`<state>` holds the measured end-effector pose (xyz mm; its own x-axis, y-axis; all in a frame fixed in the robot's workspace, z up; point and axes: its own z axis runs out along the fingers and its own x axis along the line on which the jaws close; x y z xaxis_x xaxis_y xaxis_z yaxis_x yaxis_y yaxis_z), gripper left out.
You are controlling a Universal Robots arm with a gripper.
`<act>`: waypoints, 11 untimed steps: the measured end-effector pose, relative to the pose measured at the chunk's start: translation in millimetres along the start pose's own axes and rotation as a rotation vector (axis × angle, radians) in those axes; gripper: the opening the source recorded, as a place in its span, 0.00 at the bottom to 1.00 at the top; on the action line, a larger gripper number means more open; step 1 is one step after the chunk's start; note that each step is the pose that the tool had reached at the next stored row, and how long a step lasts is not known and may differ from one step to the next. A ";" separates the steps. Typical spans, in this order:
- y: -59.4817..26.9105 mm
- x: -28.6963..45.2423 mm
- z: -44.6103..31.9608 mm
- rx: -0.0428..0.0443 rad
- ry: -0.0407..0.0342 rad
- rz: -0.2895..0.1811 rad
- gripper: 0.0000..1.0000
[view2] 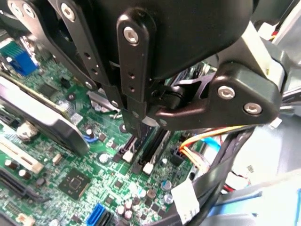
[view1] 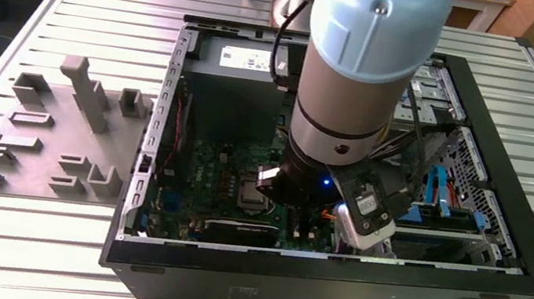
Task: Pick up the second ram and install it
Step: 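Press down the second ram until it locks into place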
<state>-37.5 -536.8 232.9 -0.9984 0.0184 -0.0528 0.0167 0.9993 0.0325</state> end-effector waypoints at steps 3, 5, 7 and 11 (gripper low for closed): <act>0.2 -0.3 -5.3 0.0000 0.0000 0.000 0.11; 0.2 -0.3 -5.5 -0.0005 0.0000 0.000 0.11; 0.2 -0.3 -5.6 -0.0017 0.0001 0.000 0.11; 6.4 -0.2 -5.2 -0.0038 0.0002 0.000 0.11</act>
<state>-37.5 -530.6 238.3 -0.9984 0.0186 -0.0526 0.0167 0.9992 0.0363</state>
